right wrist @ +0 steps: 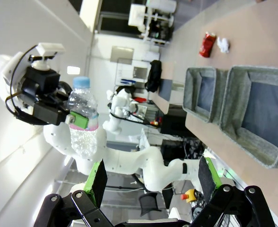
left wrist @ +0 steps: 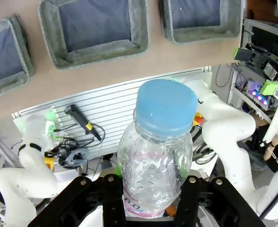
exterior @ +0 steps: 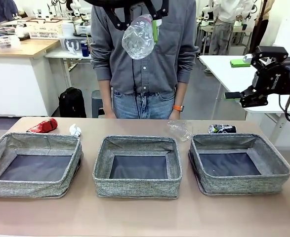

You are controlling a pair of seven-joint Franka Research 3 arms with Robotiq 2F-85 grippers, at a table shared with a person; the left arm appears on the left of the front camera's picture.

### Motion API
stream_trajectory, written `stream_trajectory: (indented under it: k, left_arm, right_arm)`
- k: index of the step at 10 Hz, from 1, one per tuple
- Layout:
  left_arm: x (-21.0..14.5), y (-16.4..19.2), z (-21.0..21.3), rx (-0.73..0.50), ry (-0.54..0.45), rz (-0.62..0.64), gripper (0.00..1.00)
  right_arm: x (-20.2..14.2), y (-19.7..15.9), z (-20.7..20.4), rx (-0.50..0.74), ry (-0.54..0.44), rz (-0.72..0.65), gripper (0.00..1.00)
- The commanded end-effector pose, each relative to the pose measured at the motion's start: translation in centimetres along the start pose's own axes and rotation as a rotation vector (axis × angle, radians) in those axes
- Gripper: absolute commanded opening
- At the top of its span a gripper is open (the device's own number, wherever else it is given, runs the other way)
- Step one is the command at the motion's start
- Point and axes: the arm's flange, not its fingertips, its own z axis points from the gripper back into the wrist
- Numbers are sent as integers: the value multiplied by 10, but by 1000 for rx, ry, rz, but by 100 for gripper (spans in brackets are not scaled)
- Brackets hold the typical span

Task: Sort the waste into the appropriate baskets.
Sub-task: Place the picked waste into the Fabric basket indicated by the person.

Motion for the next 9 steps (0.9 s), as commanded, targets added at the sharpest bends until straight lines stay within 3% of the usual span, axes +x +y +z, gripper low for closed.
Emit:
stream_trajectory:
  k: [1, 9]
  left_arm:
    - [-5, 3, 1, 9, -3, 1, 39]
    - [-5, 3, 1, 9, -3, 1, 39]
  right_arm:
    - [3, 4, -2, 20, -5, -10, 100]
    - [3, 4, -2, 20, -5, -10, 100]
